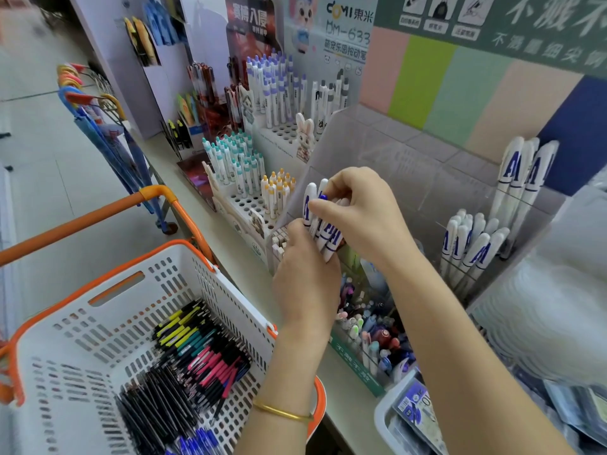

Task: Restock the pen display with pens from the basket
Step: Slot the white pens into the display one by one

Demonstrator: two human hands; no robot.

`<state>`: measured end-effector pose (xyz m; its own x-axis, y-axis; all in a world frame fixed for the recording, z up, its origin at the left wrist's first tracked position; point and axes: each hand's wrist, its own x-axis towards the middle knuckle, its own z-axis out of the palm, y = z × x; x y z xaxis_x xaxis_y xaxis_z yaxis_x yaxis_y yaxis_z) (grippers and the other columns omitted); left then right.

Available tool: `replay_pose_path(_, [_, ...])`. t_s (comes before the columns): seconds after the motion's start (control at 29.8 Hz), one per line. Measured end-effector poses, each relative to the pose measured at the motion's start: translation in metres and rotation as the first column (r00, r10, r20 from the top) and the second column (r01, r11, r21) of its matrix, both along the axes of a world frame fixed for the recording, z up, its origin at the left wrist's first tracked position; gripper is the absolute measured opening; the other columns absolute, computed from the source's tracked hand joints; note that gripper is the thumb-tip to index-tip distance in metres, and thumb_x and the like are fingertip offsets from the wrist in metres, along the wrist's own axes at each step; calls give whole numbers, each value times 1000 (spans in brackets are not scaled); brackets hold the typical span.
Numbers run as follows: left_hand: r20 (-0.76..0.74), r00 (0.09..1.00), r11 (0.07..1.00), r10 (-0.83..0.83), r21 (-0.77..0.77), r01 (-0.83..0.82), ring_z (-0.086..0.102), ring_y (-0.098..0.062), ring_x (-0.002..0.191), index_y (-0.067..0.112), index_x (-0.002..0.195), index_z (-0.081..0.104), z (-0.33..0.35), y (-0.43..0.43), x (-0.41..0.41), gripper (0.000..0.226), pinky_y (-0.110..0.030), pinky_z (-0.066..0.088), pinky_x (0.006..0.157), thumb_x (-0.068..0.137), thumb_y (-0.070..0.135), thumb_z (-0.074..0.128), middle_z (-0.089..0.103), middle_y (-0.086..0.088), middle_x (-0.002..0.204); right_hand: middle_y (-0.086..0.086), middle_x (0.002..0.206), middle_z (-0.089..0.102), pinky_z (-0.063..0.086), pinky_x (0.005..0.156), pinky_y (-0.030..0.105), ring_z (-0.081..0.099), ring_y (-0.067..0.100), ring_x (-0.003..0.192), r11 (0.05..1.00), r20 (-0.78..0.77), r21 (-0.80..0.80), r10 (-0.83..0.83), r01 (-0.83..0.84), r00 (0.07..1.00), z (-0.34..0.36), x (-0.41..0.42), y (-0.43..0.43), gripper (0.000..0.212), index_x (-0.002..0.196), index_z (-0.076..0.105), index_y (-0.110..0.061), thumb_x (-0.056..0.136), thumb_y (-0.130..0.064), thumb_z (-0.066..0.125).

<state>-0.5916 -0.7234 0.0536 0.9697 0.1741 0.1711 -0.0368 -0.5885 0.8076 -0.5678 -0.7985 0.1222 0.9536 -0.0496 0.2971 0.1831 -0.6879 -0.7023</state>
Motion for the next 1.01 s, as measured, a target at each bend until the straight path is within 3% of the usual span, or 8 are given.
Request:
replay_pose_path(0.17, [0,999,995,-36,-91,36,63,-32,92,21,100,38,3,-2,3,23,-46,52,71,93,27,59,68,-5,94,-15,69,44,32,74,26,42,10,84,989,63,133,-78,70,995,-6,1,3,37,58,42,-24,85,-15,67])
replay_pose_path(0.3, [-18,995,990,-95,-109,93,65,-30,87,20,98,39,0,-5,4,22,-44,53,70,92,26,60,67,-2,89,-10,80,48,35,76,25,45,13,92,955,108,249,-192,160,975,-21,8,6,30,67,43,-27,87,-20,64])
replay_pose_path(0.54, [-50,981,964,-186,-202,172,63,-25,85,18,101,46,0,-6,0,20,-36,50,69,91,28,60,68,-1,91,-12,75,46,35,75,22,44,12,85,885,218,405,-336,228,916,-15,12,6,26,70,45,-25,90,-20,61])
replay_pose_path(0.64, [-60,976,948,-211,-258,189,62,-19,85,20,102,44,-1,-6,0,19,-27,48,69,91,19,60,69,1,94,-8,76,51,40,73,25,51,18,82,860,235,467,-345,205,909,-9,16,3,24,72,46,-27,90,-21,61])
replay_pose_path(0.77, [-92,958,910,-270,-351,222,57,0,69,18,110,43,-10,-7,-2,28,-8,41,55,89,6,57,64,7,88,-10,74,50,39,65,13,47,-2,65,790,329,589,-424,167,844,7,18,-5,23,77,45,-26,92,-15,60])
replay_pose_path(0.91, [-124,953,888,-278,-412,205,55,-3,63,20,101,45,-19,-6,-2,21,-11,41,57,89,4,54,56,5,78,2,76,51,48,56,30,53,14,60,697,410,710,-523,99,747,17,9,-15,19,83,42,-22,94,-12,55])
replay_pose_path(1.01, [-158,942,756,-296,-641,130,66,-12,63,17,101,53,-15,-5,-1,19,-29,54,67,89,2,56,65,-1,67,2,80,52,54,58,29,61,16,60,649,389,759,-521,56,760,9,-8,-19,20,88,42,-17,93,-4,56])
